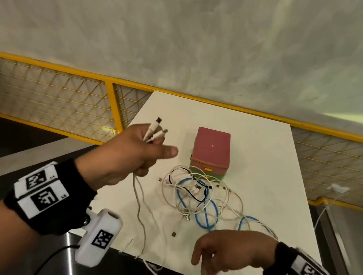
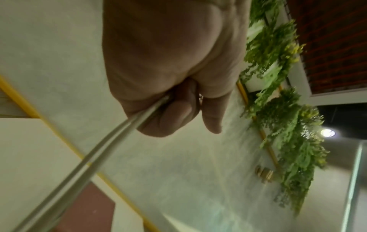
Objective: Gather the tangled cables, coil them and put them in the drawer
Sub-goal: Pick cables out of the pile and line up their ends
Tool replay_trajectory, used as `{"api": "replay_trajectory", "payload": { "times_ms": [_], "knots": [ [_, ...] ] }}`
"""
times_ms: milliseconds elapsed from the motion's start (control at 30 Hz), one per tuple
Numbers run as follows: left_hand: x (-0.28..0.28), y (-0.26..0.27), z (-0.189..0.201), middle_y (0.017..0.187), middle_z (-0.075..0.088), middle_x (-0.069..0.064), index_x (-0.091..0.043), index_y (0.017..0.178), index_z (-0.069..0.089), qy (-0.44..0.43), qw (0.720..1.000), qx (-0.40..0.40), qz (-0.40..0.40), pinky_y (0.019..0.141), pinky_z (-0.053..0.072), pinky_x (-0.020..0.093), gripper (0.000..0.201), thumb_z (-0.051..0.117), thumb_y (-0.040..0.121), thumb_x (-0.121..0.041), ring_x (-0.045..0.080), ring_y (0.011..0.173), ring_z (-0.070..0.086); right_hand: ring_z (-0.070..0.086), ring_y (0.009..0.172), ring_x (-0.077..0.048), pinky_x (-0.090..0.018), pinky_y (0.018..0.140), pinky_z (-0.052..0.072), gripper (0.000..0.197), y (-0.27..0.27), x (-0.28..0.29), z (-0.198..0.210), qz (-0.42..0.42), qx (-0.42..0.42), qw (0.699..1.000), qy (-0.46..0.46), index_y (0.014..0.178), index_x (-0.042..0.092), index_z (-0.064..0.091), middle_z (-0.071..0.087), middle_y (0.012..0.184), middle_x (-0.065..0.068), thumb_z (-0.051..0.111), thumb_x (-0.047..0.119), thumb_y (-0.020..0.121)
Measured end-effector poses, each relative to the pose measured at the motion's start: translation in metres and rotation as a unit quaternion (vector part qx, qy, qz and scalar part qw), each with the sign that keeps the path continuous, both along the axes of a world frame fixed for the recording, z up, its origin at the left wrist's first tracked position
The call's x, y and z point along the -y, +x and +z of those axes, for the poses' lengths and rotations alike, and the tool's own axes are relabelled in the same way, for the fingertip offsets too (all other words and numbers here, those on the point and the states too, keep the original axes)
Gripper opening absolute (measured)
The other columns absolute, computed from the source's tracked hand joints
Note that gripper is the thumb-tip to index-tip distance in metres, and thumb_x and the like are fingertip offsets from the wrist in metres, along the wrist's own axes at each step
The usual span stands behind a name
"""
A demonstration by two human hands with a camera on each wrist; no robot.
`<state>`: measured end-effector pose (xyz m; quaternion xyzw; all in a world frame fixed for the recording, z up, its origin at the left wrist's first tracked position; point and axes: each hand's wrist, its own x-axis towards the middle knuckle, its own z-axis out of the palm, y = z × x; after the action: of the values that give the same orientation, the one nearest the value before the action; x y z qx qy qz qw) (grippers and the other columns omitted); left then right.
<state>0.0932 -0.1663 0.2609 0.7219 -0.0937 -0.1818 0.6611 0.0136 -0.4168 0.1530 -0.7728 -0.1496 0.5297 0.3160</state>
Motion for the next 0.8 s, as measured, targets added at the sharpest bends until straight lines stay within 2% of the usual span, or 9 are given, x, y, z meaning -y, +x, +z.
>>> {"api": "replay_trajectory", "payload": {
  "times_ms": [67,200,300,400,500,567,667,700,800],
  "knots": [
    [0.003,-0.002,0.013,0.048,0.026,-0.007,-0.022,0.062,0.033,-0.031,0.999,0.02,0.009,0.041,0.033,0.023,0.049,0.078,0.074,-0.006,0.009,0.036,0.025,0.062,0.095,-0.015,-0.029,0.084,0.048,0.033,0.01,-0.007,-0.014,0.027,0.087,0.994,-0.059,0.12,0.021,0.063,0.07,0.113,-0.005,0.06,0.025,0.087],
    [0.014,-0.009,0.03,0.048,0.025,-0.007,-0.022,0.06,0.031,-0.075,0.996,0.046,0.011,0.052,0.042,0.027,0.041,0.066,0.08,-0.023,0.012,0.037,0.026,0.054,0.117,-0.017,-0.02,0.091,0.036,0.031,0.04,-0.026,-0.063,-0.014,0.28,0.955,-0.097,0.122,0.021,0.064,0.062,0.126,-0.003,0.054,0.019,0.093],
    [0.023,-0.013,0.032,0.048,0.024,-0.004,-0.022,0.057,0.027,-0.109,0.993,0.045,0.02,0.055,0.039,0.03,0.044,0.056,0.087,-0.033,0.016,0.039,0.035,0.052,0.123,-0.026,-0.034,0.098,0.041,0.038,0.05,-0.043,-0.105,0.034,0.335,0.928,-0.158,0.128,0.025,0.06,0.055,0.132,-0.004,0.048,0.016,0.094],
    [0.03,-0.013,0.03,0.044,0.033,-0.001,-0.02,0.049,0.037,-0.135,0.989,0.051,0.02,0.055,0.044,0.03,0.048,0.047,0.091,-0.042,0.021,0.045,0.05,0.058,0.109,-0.033,-0.042,0.083,0.05,0.03,0.044,-0.056,-0.123,0.109,0.436,0.871,-0.199,0.118,0.021,0.064,0.055,0.122,-0.011,0.056,0.017,0.089],
    [0.034,-0.011,0.025,0.05,0.054,0.004,-0.021,0.045,0.055,-0.134,0.989,0.061,0.013,0.064,0.051,0.036,0.062,0.038,0.097,-0.051,0.028,0.061,0.066,0.067,0.063,-0.02,-0.028,0.041,0.047,0.029,0.036,-0.059,-0.137,0.136,0.437,0.859,-0.228,0.064,0.03,0.07,0.067,0.08,0.002,0.088,0.038,0.043],
    [0.033,-0.008,0.02,0.062,0.066,0.01,-0.014,0.055,0.064,-0.134,0.989,0.056,0.015,0.072,0.054,0.042,0.061,0.038,0.093,-0.055,0.035,0.078,0.073,0.065,0.058,-0.017,-0.026,0.037,0.043,0.032,0.036,-0.056,-0.155,0.149,0.455,0.851,-0.216,0.057,0.029,0.066,0.066,0.072,0.006,0.087,0.038,0.034],
    [0.032,-0.001,0.008,0.091,0.077,0.016,-0.013,0.079,0.076,-0.116,0.992,0.04,0.008,0.089,0.052,0.051,0.059,0.04,0.093,-0.058,0.035,0.102,0.072,0.064,0.069,-0.021,-0.03,0.044,0.047,0.022,0.04,-0.043,-0.155,0.193,0.496,0.832,-0.157,0.07,0.028,0.064,0.062,0.079,0.004,0.08,0.031,0.055],
    [0.032,0.002,0.004,0.1,0.077,0.016,-0.015,0.087,0.077,-0.107,0.994,0.035,0.002,0.094,0.05,0.052,0.056,0.038,0.093,-0.056,0.031,0.107,0.07,0.062,0.076,-0.023,-0.032,0.051,0.051,0.014,0.044,-0.038,-0.143,0.195,0.482,0.846,-0.116,0.076,0.026,0.063,0.062,0.084,0.001,0.073,0.026,0.066],
    [0.03,0.012,-0.011,0.119,0.073,0.008,-0.019,0.11,0.071,-0.091,0.996,0.017,-0.011,0.105,0.045,0.052,0.053,0.035,0.093,-0.053,0.02,0.118,0.065,0.056,0.085,-0.002,-0.023,0.074,0.045,0.008,0.055,-0.031,-0.091,-0.001,0.402,0.915,0.037,0.089,0.016,0.064,0.061,0.089,0.007,0.063,0.022,0.084]
  ]
}}
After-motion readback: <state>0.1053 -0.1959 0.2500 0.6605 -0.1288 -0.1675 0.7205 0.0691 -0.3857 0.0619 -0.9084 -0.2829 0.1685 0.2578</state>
